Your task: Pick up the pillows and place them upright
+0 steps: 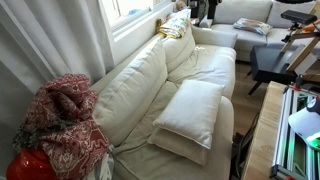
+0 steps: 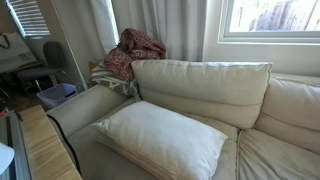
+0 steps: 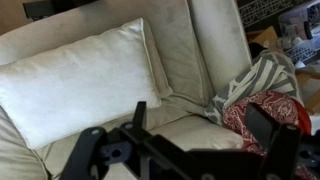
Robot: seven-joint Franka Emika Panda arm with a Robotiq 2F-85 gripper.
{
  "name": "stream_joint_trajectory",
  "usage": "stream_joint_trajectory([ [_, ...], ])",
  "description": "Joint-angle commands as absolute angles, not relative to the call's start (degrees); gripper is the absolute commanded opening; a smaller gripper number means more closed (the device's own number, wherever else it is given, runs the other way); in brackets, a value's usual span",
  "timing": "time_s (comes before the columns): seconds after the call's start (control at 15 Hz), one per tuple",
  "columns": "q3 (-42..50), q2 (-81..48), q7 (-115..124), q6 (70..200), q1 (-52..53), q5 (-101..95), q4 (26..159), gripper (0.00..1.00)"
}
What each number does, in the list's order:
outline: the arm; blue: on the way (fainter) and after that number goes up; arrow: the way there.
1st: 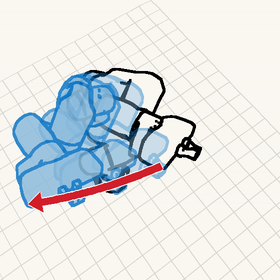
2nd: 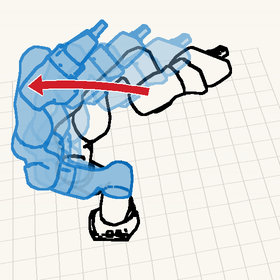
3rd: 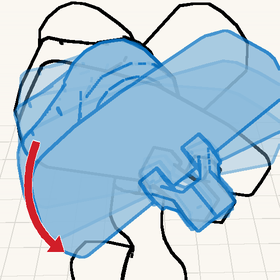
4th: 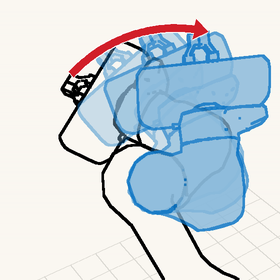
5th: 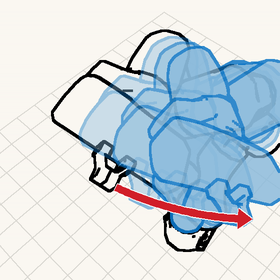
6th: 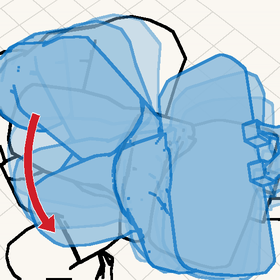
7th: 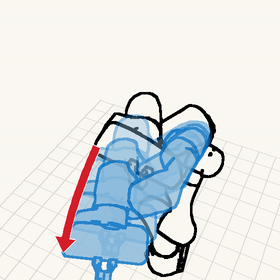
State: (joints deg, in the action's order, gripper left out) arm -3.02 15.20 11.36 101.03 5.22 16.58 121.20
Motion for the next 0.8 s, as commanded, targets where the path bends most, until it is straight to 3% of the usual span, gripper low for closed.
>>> stream_joint_trajectory([
  [0.0, -3.6, 15.2, 11.2, 100.8, 4.5, 16.7, 121.1, 1.00],
  [0.13, -3.6, 15.2, 11.2, 100.8, 4.5, 16.7, 121.1, 1.00],
  [0.73, -13.9, -8.9, 22.2, 106.5, 11.8, 3.6, 117.9, 1.00],
])
